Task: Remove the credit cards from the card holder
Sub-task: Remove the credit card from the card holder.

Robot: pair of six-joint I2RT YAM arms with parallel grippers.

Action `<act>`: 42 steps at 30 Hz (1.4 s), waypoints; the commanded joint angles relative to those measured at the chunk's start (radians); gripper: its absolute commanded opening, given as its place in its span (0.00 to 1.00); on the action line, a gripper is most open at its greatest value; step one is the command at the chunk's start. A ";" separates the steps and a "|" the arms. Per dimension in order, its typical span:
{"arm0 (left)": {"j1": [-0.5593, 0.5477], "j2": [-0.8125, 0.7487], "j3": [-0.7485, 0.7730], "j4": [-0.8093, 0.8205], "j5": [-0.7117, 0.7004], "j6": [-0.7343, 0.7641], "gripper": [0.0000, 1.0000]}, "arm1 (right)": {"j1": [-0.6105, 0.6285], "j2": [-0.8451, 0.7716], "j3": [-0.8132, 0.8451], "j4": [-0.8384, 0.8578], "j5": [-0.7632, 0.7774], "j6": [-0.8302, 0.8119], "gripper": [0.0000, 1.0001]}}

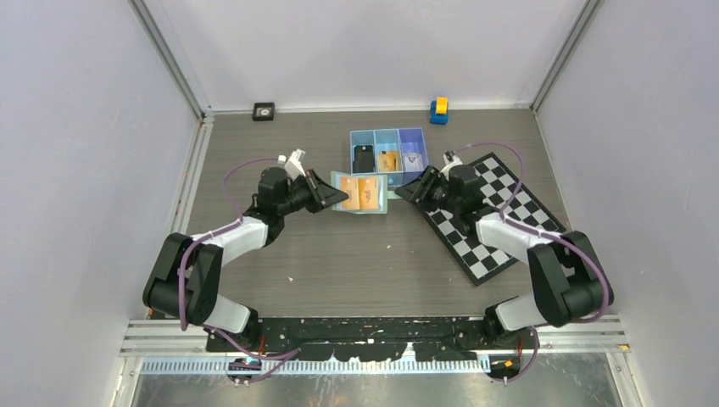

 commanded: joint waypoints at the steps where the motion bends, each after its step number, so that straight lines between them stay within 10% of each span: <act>1: 0.001 -0.002 0.004 0.047 0.028 -0.003 0.01 | 0.011 -0.131 -0.025 0.123 -0.030 -0.008 0.41; 14: -0.007 0.055 -0.004 0.174 0.083 -0.053 0.00 | 0.181 -0.025 0.052 0.303 -0.247 -0.036 0.30; 27: -0.033 0.080 0.003 0.296 0.147 -0.100 0.00 | 0.162 0.063 0.116 0.122 -0.159 -0.041 0.32; 42: -0.040 0.122 0.001 0.465 0.210 -0.189 0.00 | 0.092 0.109 0.050 0.423 -0.302 0.143 0.32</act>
